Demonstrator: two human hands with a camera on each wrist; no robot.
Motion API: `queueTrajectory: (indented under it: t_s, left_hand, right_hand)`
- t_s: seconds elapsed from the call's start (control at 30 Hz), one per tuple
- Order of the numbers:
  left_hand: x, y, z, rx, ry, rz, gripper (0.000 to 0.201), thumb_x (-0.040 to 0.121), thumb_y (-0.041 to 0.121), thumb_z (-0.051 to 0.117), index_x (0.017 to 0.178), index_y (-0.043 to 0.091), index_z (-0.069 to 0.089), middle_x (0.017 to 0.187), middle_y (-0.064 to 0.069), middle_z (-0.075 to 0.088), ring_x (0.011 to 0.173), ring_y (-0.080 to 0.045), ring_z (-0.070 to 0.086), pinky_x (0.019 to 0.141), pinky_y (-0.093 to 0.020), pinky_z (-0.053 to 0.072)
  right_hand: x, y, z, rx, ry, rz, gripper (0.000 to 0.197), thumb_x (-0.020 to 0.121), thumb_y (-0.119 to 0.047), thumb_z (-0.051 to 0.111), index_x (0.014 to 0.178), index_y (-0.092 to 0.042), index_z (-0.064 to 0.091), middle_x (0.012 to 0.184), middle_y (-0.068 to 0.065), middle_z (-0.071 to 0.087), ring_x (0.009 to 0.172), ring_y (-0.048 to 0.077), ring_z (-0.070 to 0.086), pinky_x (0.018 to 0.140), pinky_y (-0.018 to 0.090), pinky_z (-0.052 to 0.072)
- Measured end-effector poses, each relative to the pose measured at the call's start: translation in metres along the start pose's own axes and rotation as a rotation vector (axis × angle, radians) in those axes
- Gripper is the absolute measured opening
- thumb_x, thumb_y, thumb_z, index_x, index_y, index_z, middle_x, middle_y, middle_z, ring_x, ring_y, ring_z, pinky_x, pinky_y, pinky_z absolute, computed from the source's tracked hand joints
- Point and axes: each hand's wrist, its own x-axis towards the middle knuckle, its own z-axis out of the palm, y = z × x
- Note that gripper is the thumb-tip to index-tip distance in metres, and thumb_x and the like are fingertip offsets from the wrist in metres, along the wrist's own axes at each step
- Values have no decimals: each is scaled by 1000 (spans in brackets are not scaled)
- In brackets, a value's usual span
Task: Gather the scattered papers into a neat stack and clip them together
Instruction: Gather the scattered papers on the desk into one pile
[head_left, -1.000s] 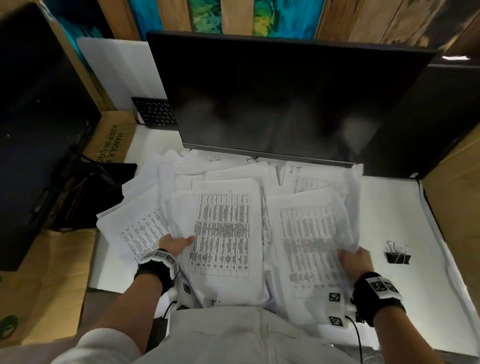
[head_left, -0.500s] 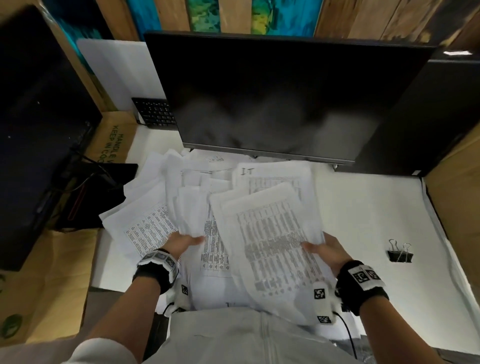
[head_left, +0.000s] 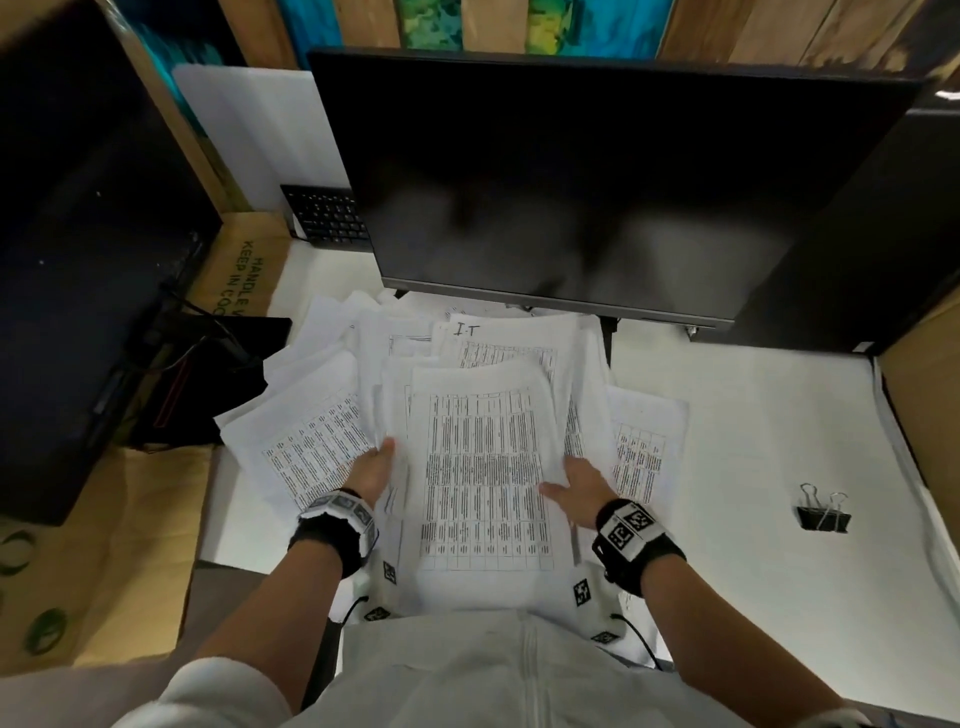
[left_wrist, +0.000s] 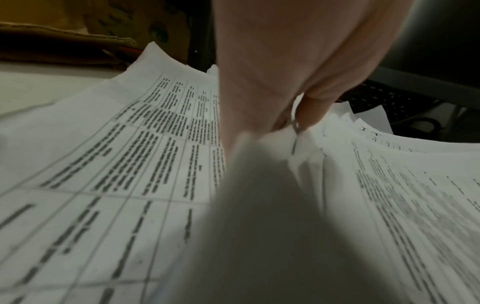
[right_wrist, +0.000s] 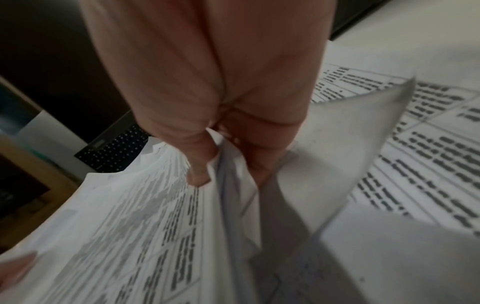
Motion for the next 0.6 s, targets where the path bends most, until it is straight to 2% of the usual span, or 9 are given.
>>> queueTrajectory:
  t_s: [0.07,0.13,0.17,0.23,0.33,0.37,0.43,0.5,0.6]
  left_hand:
    - [1,0,0,-42,-33,-12,70,95,52,41,139,-2,42,144,-20,45,134,-35,42,111,-43,33]
    - [4,-5,-1,-109,-45,2,74,83,54,60,135,2,49,139,-14,52,128,-34,49,108,-42,37]
    - [6,-8,0,-114,-38,12,69,82,49,65,132,3,52,136,-15,56,125,-33,52,107,-42,39]
    - [10,-12,2,-108,-27,-2,59,86,39,64,132,4,52,134,-14,58,124,-33,52,108,-44,39]
    - [11,-10,2,-136,-14,-45,55,89,34,62,133,2,50,136,-16,55,128,-33,49,110,-45,36]
    - [10,-9,1,-147,-15,-61,56,89,33,63,134,1,49,137,-16,54,129,-34,48,110,-45,35]
    - [12,-9,-1,-202,-28,-83,60,87,33,66,135,0,47,138,-17,53,129,-35,49,111,-48,35]
    - [14,-9,-3,-251,-32,-97,62,86,32,68,134,-1,48,136,-15,55,127,-34,51,111,-48,37]
    - [20,-13,-5,-270,-41,-107,45,89,19,64,128,-2,54,131,-17,59,119,-34,57,107,-47,42]
  right_hand:
    - [3,3,-4,89,219,-25,50,91,-18,61,135,-4,43,138,12,50,126,29,50,103,32,39]
    - [7,8,-14,132,508,31,53,87,-15,65,135,-7,42,137,16,45,125,34,48,106,39,40]
    - [7,9,-19,130,555,70,57,88,-14,64,138,-7,39,139,18,42,127,35,46,107,41,38]
    - [8,9,-25,166,505,91,53,91,-11,59,139,-8,37,138,19,47,121,34,51,98,34,43]
    - [8,13,-23,243,391,-6,37,92,-3,54,126,-14,43,120,16,64,87,24,61,64,21,46]
    - [7,17,-22,243,346,-37,36,91,-2,54,121,-17,42,117,15,66,85,23,61,61,20,46]
    - [3,29,-23,179,193,-48,42,89,-3,58,121,-19,37,116,8,64,95,22,61,76,25,49]
    - [-3,42,-30,101,42,-38,50,88,-4,62,131,-13,37,119,2,57,107,20,57,91,29,46]
    - [-6,53,-46,52,1,-18,39,90,-7,59,128,-9,52,121,7,62,113,26,59,100,39,47]
